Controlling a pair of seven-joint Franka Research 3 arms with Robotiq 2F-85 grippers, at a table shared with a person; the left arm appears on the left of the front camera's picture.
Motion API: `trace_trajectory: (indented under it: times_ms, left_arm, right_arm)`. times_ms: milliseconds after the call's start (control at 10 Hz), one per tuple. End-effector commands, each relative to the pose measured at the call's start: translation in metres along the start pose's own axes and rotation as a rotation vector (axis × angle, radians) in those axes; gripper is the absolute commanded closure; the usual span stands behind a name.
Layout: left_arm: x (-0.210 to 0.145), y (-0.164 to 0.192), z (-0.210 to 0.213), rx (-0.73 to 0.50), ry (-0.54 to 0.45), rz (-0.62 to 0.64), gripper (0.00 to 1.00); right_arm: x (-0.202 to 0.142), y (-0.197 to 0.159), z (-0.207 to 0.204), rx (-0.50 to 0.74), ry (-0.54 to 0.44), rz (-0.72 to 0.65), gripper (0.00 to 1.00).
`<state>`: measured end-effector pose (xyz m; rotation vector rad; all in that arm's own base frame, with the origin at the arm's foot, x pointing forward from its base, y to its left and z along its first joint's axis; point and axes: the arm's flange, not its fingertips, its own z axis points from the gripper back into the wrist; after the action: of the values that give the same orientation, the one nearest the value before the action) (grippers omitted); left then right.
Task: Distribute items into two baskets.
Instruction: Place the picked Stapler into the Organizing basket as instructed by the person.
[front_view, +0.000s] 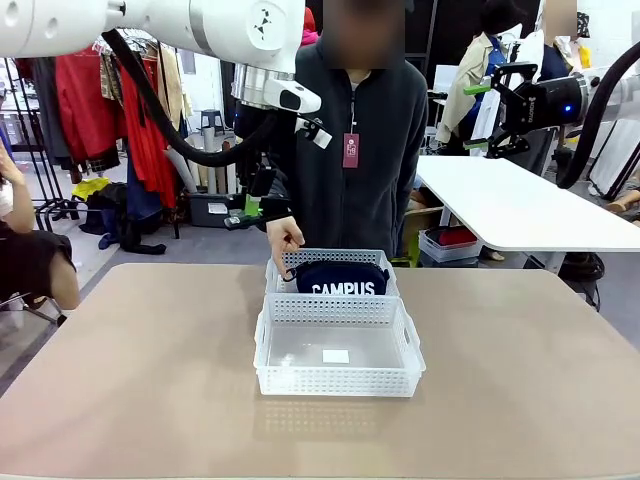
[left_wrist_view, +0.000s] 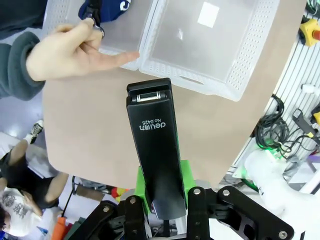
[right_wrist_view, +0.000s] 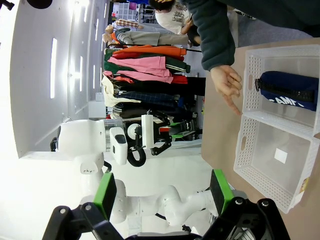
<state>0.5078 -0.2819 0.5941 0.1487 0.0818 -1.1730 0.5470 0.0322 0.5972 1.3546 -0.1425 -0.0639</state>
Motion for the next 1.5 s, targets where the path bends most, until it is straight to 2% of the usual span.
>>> trace_trajectory:
  times_ms: [0, 300, 400, 600, 700, 900, 1200, 1400]
  left_arm:
    - [-0.005, 0.003, 0.000, -0.006, 0.019, 0.045, 1.00]
    - [-0.002, 0.002, -0.003, -0.008, 0.011, 0.019, 1.00]
    - [0.017, -0.013, -0.009, -0.020, 0.005, -0.177, 1.00]
    - [0.067, -0.046, -0.029, -0.010, 0.003, -0.342, 1.00]
    - [0.082, -0.058, -0.038, 0.003, 0.009, -0.417, 1.00]
    - [0.109, -0.076, -0.058, 0.060, -0.048, -0.515, 1.00]
    - [0.136, -0.091, -0.081, 0.064, -0.028, -0.601, 1.00]
    - [0.147, -0.090, -0.099, 0.071, 0.010, -0.592, 1.00]
  right_arm:
    - [-0.002, 0.003, 0.000, 0.004, 0.004, -0.005, 0.00]
    - [-0.002, 0.003, 0.000, 0.004, 0.004, -0.005, 0.00]
    - [-0.002, 0.003, 0.000, 0.004, 0.004, -0.005, 0.00]
    - [-0.002, 0.003, 0.000, 0.004, 0.004, -0.005, 0.00]
    - [-0.002, 0.003, 0.000, 0.004, 0.004, -0.005, 0.00]
    - [-0.002, 0.003, 0.000, 0.004, 0.004, -0.005, 0.00]
    - [-0.002, 0.003, 0.000, 0.004, 0.004, -0.005, 0.00]
    - [-0.002, 0.003, 0.000, 0.004, 0.004, -0.005, 0.00]
